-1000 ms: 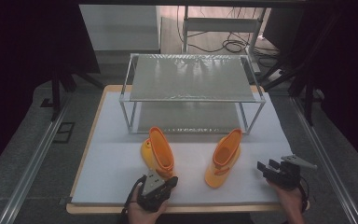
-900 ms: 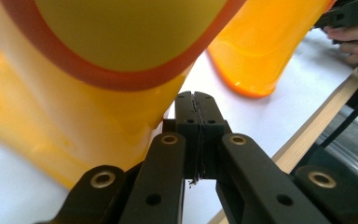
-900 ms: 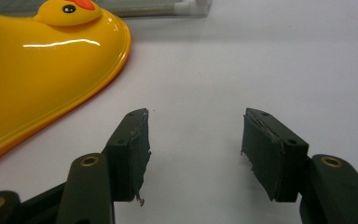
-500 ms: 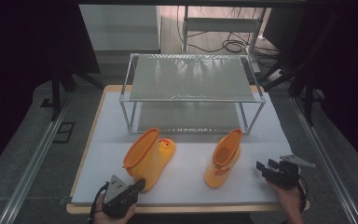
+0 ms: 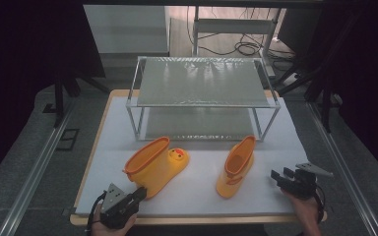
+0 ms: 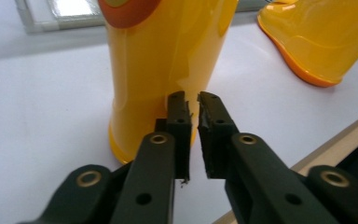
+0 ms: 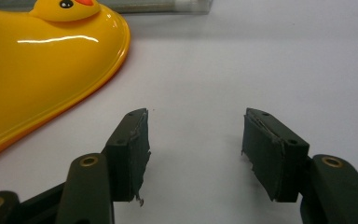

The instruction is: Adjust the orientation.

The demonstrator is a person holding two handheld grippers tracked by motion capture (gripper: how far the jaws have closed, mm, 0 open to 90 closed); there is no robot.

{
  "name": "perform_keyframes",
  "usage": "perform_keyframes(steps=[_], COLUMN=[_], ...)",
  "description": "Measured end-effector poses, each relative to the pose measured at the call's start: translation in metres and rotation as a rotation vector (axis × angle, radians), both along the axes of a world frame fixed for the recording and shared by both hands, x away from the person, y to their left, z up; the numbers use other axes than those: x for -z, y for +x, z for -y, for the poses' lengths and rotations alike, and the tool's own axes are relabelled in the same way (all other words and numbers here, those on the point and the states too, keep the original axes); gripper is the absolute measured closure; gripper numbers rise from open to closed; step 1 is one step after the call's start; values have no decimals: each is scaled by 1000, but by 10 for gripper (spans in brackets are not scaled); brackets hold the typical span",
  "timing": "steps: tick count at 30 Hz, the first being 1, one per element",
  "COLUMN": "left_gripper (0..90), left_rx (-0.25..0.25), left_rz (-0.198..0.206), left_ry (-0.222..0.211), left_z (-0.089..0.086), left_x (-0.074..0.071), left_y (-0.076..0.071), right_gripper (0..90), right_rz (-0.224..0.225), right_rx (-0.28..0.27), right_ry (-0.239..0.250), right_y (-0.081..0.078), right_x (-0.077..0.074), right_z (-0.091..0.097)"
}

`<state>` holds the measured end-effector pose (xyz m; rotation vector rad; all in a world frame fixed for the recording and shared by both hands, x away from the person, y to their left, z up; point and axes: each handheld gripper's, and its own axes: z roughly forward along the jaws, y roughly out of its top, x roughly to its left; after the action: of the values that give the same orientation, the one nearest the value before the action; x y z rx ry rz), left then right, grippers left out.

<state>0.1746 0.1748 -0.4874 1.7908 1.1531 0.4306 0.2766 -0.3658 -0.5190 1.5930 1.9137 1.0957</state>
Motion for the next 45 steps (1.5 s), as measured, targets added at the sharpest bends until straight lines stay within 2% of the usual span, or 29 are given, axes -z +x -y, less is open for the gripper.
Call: perform_keyframes(steps=[3,6,7,8,9,11,18,27,32,35,36,38,39,41,42,44,45], left_gripper=[770,735,725,713,700,674,606,497,476,483,484,484,483,481,481,477,472], left_rx=[32,55,84,84,108,131,176,217,287,336,348,360,382,396,429,447,483], left_rz=[-15,-13,-12,-12,-15,-17,-21,-48,-102,-144,-162,-172,-193,-203,-222,-230,-257], left_ry=[-7,-6,-4,-4,0,1,6,13,48,101,104,109,113,114,121,122,119], left_z=[3,9,19,19,28,35,53,59,70,80,83,86,91,94,99,101,104], left_x=[-1,-2,-2,-2,-3,-4,-9,-16,-22,-24,-24,-24,-25,-25,-26,-27,-28], left_y=[0,-1,0,0,1,3,9,13,21,30,33,36,41,43,47,48,52], right_gripper=[402,402,402,401,401,401,401,395,393,392,392,392,392,392,392,392,392], right_rz=[-2,-5,-5,-4,-4,-4,-5,-7,-8,-8,-6,-7,-10,-10,-10,-10,-10], right_rx=[1,0,1,1,1,0,3,6,3,5,6,7,5,4,4,4,4], right_ry=[1,-1,-1,0,0,0,3,8,7,5,8,9,7,9,9,8,8], right_y=[0,0,0,1,1,1,0,-1,-1,-2,-2,-2,-2,-2,-2,-2,-2], right_x=[0,1,1,1,1,1,1,0,1,1,1,1,1,1,1,1,1], right_z=[0,0,0,0,0,0,3,4,4,5,5,5,6,6,7,7,7])
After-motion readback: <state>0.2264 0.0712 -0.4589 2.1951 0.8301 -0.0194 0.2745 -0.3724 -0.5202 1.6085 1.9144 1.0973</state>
